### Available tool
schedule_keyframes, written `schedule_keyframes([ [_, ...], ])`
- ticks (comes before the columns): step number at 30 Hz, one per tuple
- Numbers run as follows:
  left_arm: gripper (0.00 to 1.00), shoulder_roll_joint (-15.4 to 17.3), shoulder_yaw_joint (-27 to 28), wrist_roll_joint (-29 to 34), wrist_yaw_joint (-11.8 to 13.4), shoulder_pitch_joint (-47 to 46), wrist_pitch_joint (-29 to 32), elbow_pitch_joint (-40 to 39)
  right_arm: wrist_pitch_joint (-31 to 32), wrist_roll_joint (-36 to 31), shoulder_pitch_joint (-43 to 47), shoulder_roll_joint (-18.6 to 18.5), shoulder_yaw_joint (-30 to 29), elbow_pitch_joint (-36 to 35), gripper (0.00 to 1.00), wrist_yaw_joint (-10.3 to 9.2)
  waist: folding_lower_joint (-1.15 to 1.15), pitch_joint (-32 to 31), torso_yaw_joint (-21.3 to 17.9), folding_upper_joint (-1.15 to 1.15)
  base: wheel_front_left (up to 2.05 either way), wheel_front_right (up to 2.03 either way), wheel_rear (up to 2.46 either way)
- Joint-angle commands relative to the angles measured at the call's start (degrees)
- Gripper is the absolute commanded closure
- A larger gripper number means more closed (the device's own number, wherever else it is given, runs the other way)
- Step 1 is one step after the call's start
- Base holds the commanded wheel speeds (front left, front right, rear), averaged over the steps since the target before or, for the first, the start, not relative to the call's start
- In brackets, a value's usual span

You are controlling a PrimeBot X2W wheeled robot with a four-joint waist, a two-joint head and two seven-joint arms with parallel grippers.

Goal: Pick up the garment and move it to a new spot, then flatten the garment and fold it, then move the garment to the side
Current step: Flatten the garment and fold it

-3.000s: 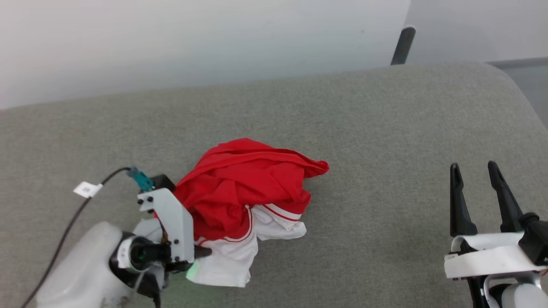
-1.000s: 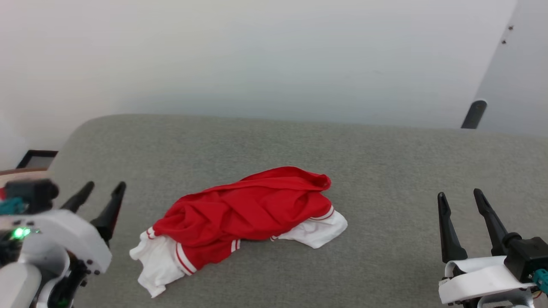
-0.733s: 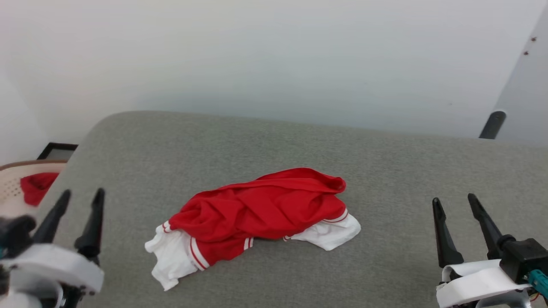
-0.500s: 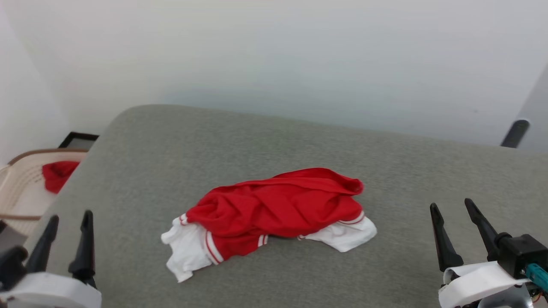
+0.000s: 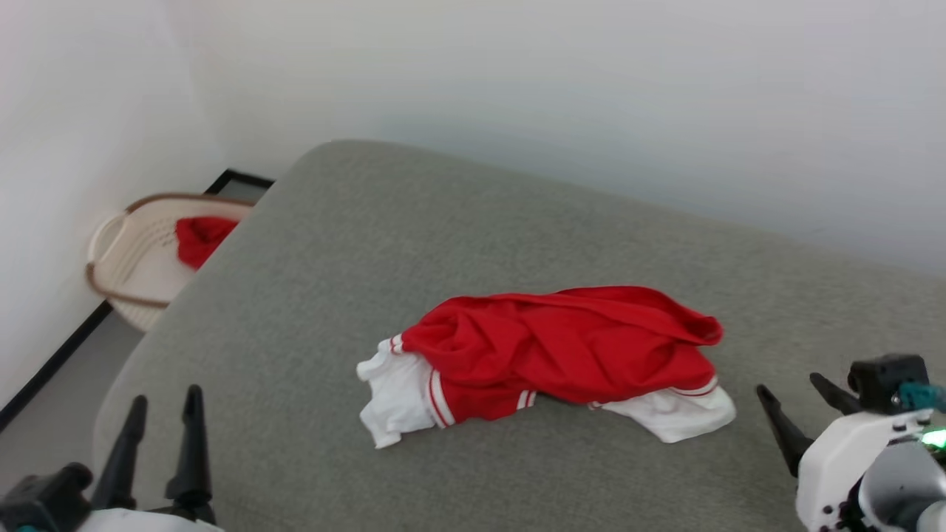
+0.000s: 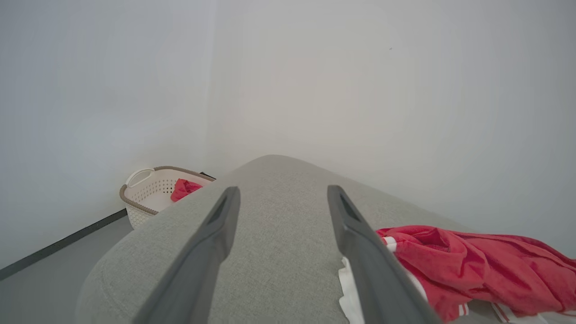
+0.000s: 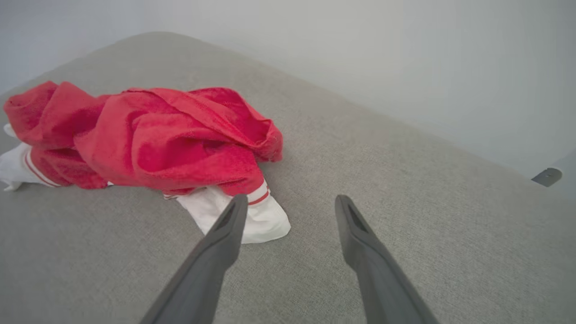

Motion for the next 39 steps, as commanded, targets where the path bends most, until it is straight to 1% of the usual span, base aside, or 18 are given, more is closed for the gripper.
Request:
schedule_keyframes([
  [1, 0.0, -0.79, 0.19, 0.62, -0.58, -0.64, -0.16, 0.09, 1.2, 0.28, -0.74, -0.68, 0.05, -0.19, 0.0, -0.04, 0.0, 3.29, 3.23, 0.0, 0.0, 0.0, 0.0],
  [3, 0.0, -2.68, 0.58, 1.52, -1.99, -1.36, -0.1, 0.32, 6.42, 1.25, -1.91, -1.87, 0.02, -0.5, 0.0, -0.03, 0.0, 4.78, 4.48, 0.0, 0.0, 0.0, 0.0],
  [6, 0.0, -5.36, 1.22, 2.94, -3.67, -2.34, -0.1, 1.05, 12.62, 2.07, -3.47, -3.4, -0.38, -1.24, 0.0, -0.03, 0.0, 7.03, 6.21, 0.0, 0.0, 0.0, 0.0],
  [10, 0.0, -8.57, 2.22, 4.53, -5.43, -3.73, -0.1, 1.98, 18.35, 2.32, -5.68, -5.29, 0.15, -1.77, 0.0, -0.04, 0.0, 9.65, 7.88, 0.0, 0.0, 0.0, 0.0],
  [16, 0.0, -12.11, 3.65, 6.2, -7.11, -5.21, -0.11, 2.63, 23.46, 3.33, -8.48, -6.58, 2.17, 0.4, 0.0, -0.04, 0.0, 12.31, 8.89, 0.0, 0.0, 0.0, 0.0],
  [21, 0.0, -13.58, 4.1, 6.78, -7.59, -6.13, -0.11, 3.22, 24.74, 4.34, -9.96, -6.93, 4.67, 4.15, 0.0, -0.03, 0.0, 13.19, 9.25, 0.0, 0.0, 0.0, 0.0],
  [22, 0.0, -13.77, 4.08, 6.88, -7.66, -6.33, -0.11, 3.3, 24.57, 4.68, -10.27, -7.12, 5.32, 4.86, 0.03, -0.04, 0.0, 13.32, 9.3, 0.0, 0.0, 0.0, 0.0],
  [23, 0.0, -13.95, 4.06, 6.93, -7.71, -6.46, -0.11, 3.37, 23.98, 5.3, -10.73, -7.02, 5.5, 5.76, 0.75, -0.04, 0.0, 13.44, 9.33, 0.0, 0.0, 0.0, 0.0],
  [24, 0.0, -14.03, 3.97, 6.96, -7.63, -6.58, -0.11, 3.43, 23.31, 5.41, -11.12, -7.1, 5.82, 6.54, 1.0, -0.03, 0.0, 13.5, 9.36, 0.0, 0.0, 0.0, 0.0],
  [28, 0.0, -13.56, 3.17, 5.9, -7.67, -6.93, -0.11, 3.45, 21.07, 6.79, -12.48, -7.58, 6.15, 9.3, 1.0, -0.04, 0.0, 13.31, 9.31, 0.0, 0.0, 0.0, 0.0],
  [31, 0.0, -13.21, 3.36, 5.34, -7.69, -6.54, -0.11, 3.4, 20.18, 7.73, -13.77, -8.07, 6.09, 10.11, 1.0, -0.04, 0.0, 12.76, 8.64, 0.0, 0.0, 0.0, 0.0],
  [34, 0.0, -12.98, 3.96, 4.92, -7.69, -5.95, -0.11, 2.97, 20.15, 9.25, -14.57, -8.26, 5.89, 10.03, 1.0, -0.04, 0.0, 12.03, 7.45, 0.0, 0.0, 0.0, 0.0],
  [39, 0.0, -12.28, 5.01, 5.18, -7.69, -5.13, -0.11, 2.24, 21.1, 11.83, -15.36, -9.45, 5.58, 7.95, 1.0, -0.04, 0.0, 10.51, 4.79, 0.0, 0.0, 0.0, 0.0],
])
